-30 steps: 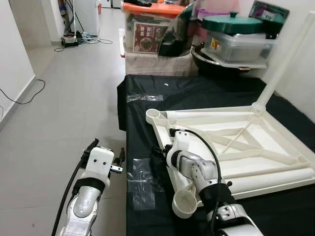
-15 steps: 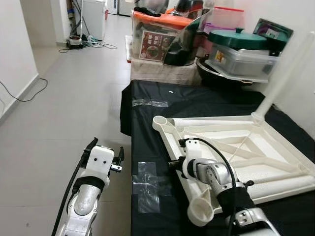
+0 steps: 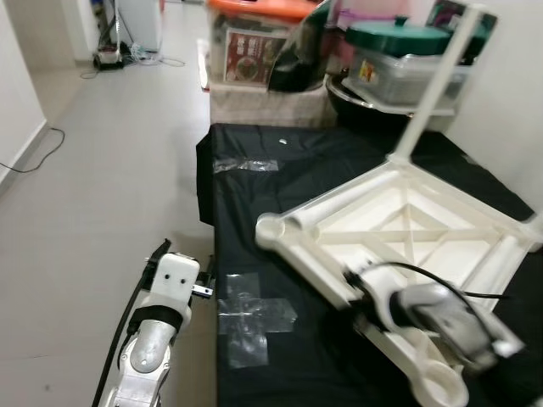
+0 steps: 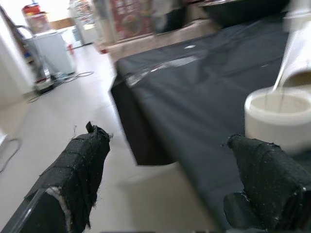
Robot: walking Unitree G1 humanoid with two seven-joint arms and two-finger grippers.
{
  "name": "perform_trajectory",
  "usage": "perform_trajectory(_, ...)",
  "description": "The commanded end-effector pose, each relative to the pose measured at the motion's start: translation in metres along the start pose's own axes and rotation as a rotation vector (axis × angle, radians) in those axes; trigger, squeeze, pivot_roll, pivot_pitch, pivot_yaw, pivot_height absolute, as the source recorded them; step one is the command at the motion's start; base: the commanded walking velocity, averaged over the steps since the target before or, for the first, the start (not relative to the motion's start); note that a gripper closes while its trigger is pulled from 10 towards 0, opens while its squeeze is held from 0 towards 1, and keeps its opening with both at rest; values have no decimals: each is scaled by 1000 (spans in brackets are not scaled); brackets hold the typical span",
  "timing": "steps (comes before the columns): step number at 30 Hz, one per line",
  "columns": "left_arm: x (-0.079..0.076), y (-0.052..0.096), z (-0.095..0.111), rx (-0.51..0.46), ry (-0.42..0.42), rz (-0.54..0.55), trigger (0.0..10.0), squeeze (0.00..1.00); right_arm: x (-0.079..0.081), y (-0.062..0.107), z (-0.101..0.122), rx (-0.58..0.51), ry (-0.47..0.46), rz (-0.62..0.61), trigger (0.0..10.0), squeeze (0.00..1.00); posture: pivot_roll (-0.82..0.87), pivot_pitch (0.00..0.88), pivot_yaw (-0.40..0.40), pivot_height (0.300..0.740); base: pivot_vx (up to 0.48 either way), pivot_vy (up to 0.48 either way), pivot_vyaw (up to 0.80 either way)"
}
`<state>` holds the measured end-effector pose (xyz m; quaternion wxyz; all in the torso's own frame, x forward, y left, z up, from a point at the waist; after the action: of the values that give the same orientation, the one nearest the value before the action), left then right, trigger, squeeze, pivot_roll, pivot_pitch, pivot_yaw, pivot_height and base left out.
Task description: Building children table
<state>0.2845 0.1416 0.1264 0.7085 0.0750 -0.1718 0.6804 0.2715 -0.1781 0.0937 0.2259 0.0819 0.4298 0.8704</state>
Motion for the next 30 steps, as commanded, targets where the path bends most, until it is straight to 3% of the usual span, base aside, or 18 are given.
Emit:
perform_trajectory(1, -4, 2, -3, 13, 1, -12, 10000, 0, 32, 4, 10, -42, 262, 224, 0, 0, 14, 0, -119, 740, 0, 0, 0)
perform_trajectory(2, -5, 2, -3, 12, 1, -13, 10000, 0, 38, 13, -6, 0, 375, 291, 0, 0, 14, 0, -119, 740, 0, 0, 0)
perform_trajectory(5, -4, 2, -4, 13, 1, -17, 10000, 0, 31, 24, -43, 148, 496, 311, 0, 0, 11, 0, -110, 740, 0, 0, 0)
perform_trajectory(8, -4, 1, -4, 13, 1, -18, 10000, 0, 27, 27, -51, 179, 515, 309, 0, 0, 11, 0, -109, 740, 0, 0, 0)
perform_trajectory(12, -3, 0, -4, 11, -2, -22, 10000, 0, -2, 38, -69, 292, 669, 241, 588, 0, 13, 0, -105, 740, 0, 0, 0)
perform_trajectory(13, -3, 0, -4, 10, -2, -23, 10000, 0, -12, 37, -66, 299, 668, 188, 10000, 0, 15, 0, -105, 740, 0, 0, 0)
perform_trajectory(15, -3, 0, -5, 10, -2, -22, 10000, 0, -18, 36, -63, 299, 660, 154, 10000, 0, 16, 0, -106, 740, 0, 0, 0)
perform_trajectory(16, -3, 0, -5, 11, -3, -21, 10000, 0, -43, 34, -49, 290, 631, 8, 10000, 945, 19, 0, -107, 740, 0, 0, 0)
perform_trajectory(18, -3, 0, -5, 12, -4, -20, 10000, 0, -50, 35, -46, 279, 604, -12, 10000, 1000, 24, 0, -106, 740, 0, 0, 0)
perform_trajectory(25, -2, 1, -5, 13, -10, -23, 10000, 0, -53, 45, -28, 223, 594, 24, 10000, 1000, 35, 0, -102, 740, 0, 0, 0)
perform_trajectory(28, -1, 1, -5, 7, -12, -28, 10000, 0, -65, 66, 12, 89, 642, 0, 10000, 1000, 33, 0, -97, 740, 0, 0, 0)
perform_trajectory(30, -1, 0, -5, 6, -13, -28, 10000, 0, -66, 68, 16, 79, 649, -4, 10000, 1000, 33, 0, -97, 740, 0, 0, 0)
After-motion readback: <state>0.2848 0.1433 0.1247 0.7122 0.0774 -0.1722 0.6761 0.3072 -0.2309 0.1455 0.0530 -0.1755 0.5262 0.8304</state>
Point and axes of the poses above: a point about 5 cm out from each wrist's last joint towards the gripper, its own y axis pointing back from the gripper into the wrist, its own z axis along the axis of the wrist's last joint, x = y × z, the point moved 3 cm from there along -y, pointing out of the wrist towards the gripper, and after that the axes turned 6 degrees about -y, right-handed, at the moved point
